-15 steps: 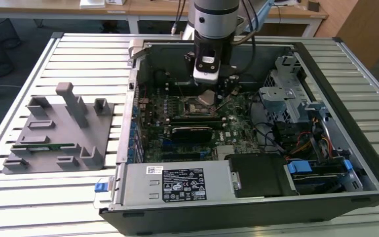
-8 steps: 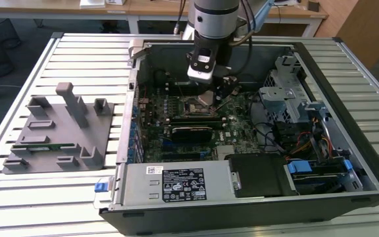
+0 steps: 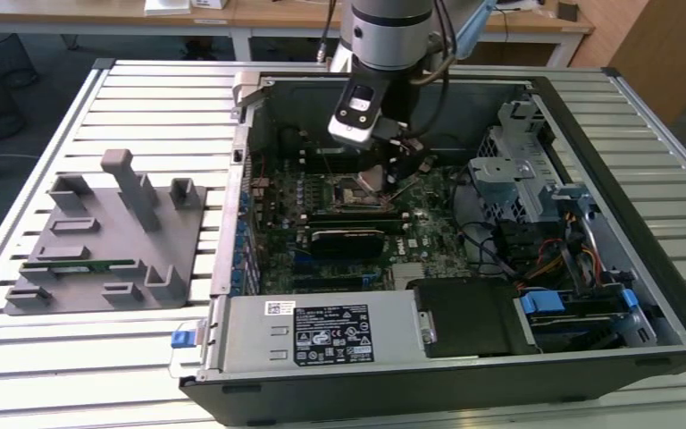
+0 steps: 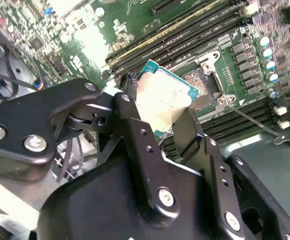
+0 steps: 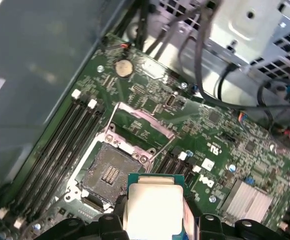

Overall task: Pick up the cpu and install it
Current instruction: 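Place the cpu into insertion slot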

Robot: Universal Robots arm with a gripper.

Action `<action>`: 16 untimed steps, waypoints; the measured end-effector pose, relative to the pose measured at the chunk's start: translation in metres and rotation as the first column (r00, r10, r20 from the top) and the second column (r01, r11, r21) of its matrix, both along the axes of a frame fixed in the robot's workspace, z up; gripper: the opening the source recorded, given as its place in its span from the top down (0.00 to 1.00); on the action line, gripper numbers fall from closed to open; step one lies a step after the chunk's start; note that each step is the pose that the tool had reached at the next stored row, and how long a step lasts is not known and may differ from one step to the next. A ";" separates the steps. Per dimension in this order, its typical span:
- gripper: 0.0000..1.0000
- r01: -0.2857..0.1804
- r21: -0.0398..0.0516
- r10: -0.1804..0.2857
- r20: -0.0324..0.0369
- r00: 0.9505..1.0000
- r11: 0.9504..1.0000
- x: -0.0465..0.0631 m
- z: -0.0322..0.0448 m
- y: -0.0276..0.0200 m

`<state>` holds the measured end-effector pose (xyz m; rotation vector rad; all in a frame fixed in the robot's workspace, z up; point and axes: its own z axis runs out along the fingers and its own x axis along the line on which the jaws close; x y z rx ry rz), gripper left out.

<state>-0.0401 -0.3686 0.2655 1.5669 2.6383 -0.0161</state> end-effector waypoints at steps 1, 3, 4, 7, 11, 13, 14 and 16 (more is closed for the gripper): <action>0.47 0.017 0.000 -0.017 0.000 1.000 1.000 0.000 -0.0001 0.0000; 0.47 0.053 0.000 -0.053 0.000 0.999 0.999 0.000 -0.0003 0.0000; 0.47 0.071 0.000 -0.071 0.000 0.997 0.997 0.000 -0.0004 0.0000; 0.47 0.126 0.000 -0.126 0.000 0.992 0.992 0.000 -0.0008 0.0000; 0.47 0.197 0.000 -0.197 0.000 0.980 0.980 0.000 -0.0015 0.0000; 0.47 0.233 0.000 -0.233 0.000 0.973 0.973 0.000 -0.0020 0.0000; 0.47 0.250 0.000 -0.250 0.000 0.968 0.968 0.000 -0.0024 0.0000; 0.47 0.276 0.000 -0.276 0.000 0.961 0.961 0.000 -0.0034 0.0000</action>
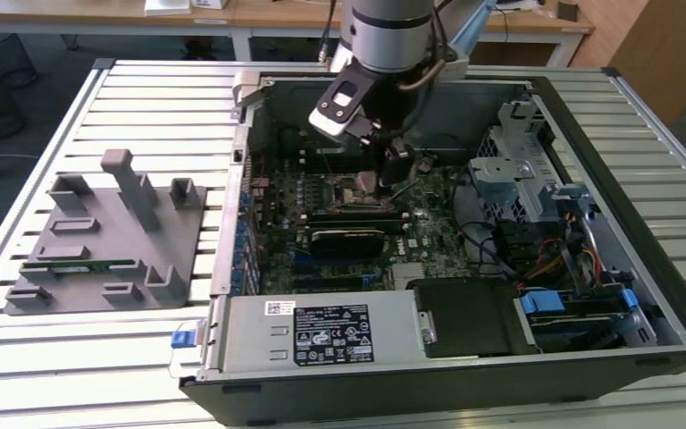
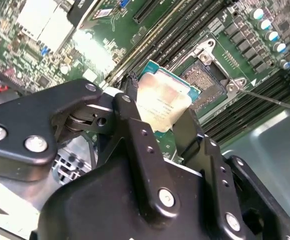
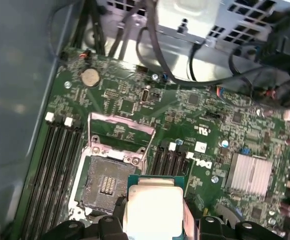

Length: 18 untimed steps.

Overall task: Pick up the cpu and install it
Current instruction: 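Place the cpu into insertion slot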

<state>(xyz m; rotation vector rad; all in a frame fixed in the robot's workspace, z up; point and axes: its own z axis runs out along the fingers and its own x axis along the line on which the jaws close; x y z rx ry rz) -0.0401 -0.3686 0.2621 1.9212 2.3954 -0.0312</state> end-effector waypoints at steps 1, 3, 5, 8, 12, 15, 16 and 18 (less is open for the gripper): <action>0.47 0.009 0.000 -0.009 0.000 1.000 1.000 0.000 -0.0006 0.0000; 0.47 0.017 0.000 -0.017 0.000 1.000 1.000 -0.001 -0.0019 0.0016; 0.47 0.017 0.001 -0.017 0.000 1.000 1.000 -0.003 -0.0035 0.0060; 0.47 0.021 0.001 -0.021 0.001 1.000 1.000 -0.004 -0.0071 0.0126; 0.47 0.069 0.001 -0.069 0.001 0.998 0.998 -0.004 -0.0129 0.0133; 0.47 0.104 0.001 -0.104 0.001 0.995 0.995 -0.004 -0.0174 0.0137; 0.47 0.111 0.001 -0.111 0.001 0.994 0.994 -0.005 -0.0188 0.0144; 0.47 0.115 0.001 -0.115 0.001 0.993 0.993 -0.005 -0.0210 0.0185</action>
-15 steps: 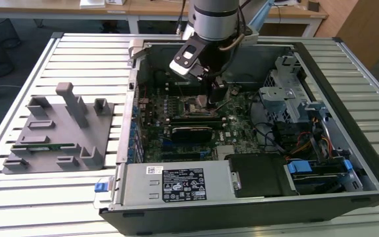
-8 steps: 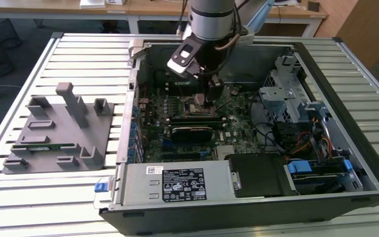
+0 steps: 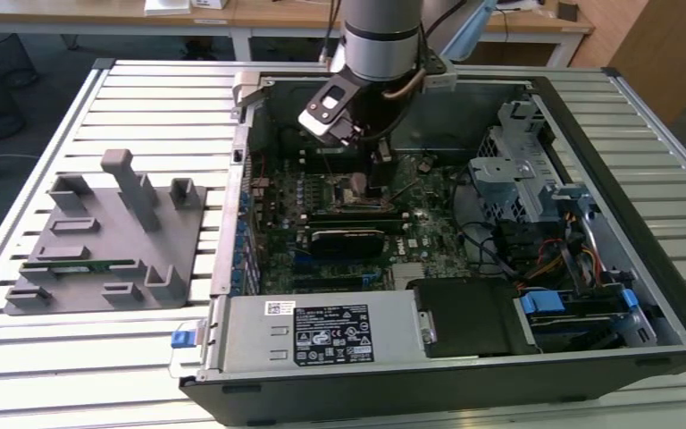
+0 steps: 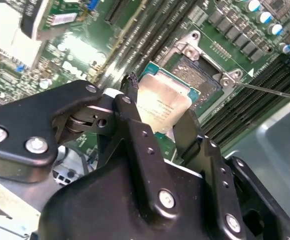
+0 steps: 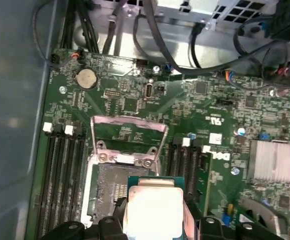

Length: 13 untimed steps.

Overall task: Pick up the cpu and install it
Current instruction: 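Place the cpu into insertion slot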

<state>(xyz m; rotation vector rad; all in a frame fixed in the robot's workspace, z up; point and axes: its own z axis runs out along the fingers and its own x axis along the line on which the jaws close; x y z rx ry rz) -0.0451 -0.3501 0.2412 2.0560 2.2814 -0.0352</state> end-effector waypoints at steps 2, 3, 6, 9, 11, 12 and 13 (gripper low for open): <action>0.47 0.000 0.000 0.000 0.000 1.000 1.000 0.000 -0.0012 0.0060; 0.47 0.001 0.000 -0.001 0.000 1.000 1.000 0.000 -0.0019 0.0084; 0.47 0.022 0.000 -0.022 0.000 1.000 1.000 -0.001 -0.0058 0.0106; 0.47 0.054 0.000 -0.054 0.000 0.999 0.999 -0.001 -0.0105 0.0117; 0.47 0.057 0.000 -0.057 0.000 0.998 0.998 -0.003 -0.0137 0.0146; 0.47 0.057 0.000 -0.057 0.000 0.998 0.998 -0.003 -0.0153 0.0163; 0.47 0.058 0.000 -0.058 0.000 0.998 0.998 -0.004 -0.0168 0.0181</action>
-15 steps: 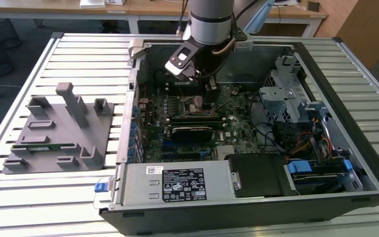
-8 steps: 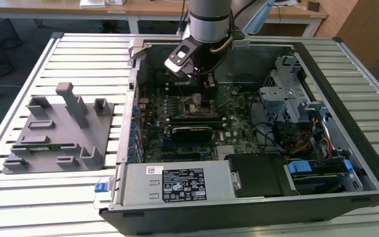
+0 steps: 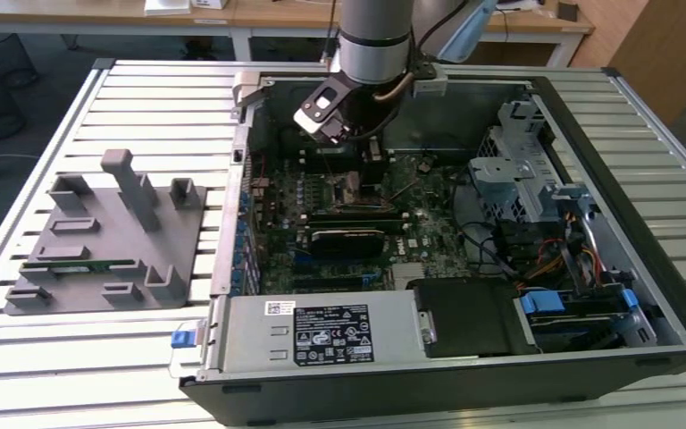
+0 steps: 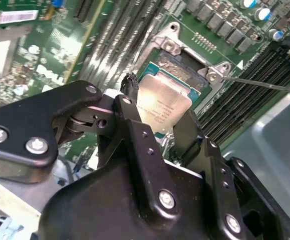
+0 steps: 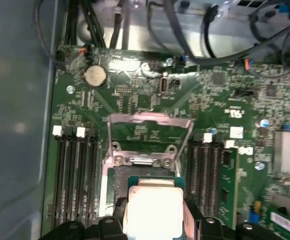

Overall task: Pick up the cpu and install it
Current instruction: 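Place the cpu into insertion slot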

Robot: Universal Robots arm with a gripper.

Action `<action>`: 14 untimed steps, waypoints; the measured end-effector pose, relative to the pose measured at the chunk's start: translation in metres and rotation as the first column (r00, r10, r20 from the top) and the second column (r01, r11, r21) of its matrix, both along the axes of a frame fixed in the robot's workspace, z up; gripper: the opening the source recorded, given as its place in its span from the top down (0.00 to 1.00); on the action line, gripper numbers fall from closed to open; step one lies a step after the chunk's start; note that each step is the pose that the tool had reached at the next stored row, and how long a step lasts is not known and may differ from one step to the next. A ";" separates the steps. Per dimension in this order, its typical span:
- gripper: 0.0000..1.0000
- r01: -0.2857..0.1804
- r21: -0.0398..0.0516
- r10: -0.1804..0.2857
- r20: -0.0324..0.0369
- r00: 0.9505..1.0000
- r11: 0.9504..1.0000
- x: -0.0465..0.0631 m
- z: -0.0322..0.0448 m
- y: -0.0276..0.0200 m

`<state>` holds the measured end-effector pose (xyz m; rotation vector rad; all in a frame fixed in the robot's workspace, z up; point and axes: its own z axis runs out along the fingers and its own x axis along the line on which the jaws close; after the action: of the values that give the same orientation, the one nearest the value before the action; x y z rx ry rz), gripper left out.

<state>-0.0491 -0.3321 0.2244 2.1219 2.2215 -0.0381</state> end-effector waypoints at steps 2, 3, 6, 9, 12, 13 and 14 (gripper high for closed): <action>0.47 0.002 0.000 -0.002 0.000 1.000 1.000 -0.001 -0.0035 0.0033; 0.47 0.002 0.000 -0.002 0.000 1.000 1.000 -0.001 -0.0053 0.0040; 0.47 0.002 0.001 -0.002 0.000 1.000 1.000 -0.001 -0.0107 0.0043; 0.47 0.002 0.008 -0.002 0.000 1.000 1.000 -0.001 -0.0151 0.0043; 0.47 0.002 0.018 -0.002 0.002 1.000 1.000 -0.002 -0.0182 0.0043; 0.47 0.002 0.020 -0.002 0.004 1.000 1.000 -0.002 -0.0192 0.0042; 0.47 0.002 0.022 -0.002 0.006 1.000 1.000 -0.003 -0.0200 0.0042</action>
<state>-0.0522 -0.3279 0.2044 2.1323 2.2263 -0.0071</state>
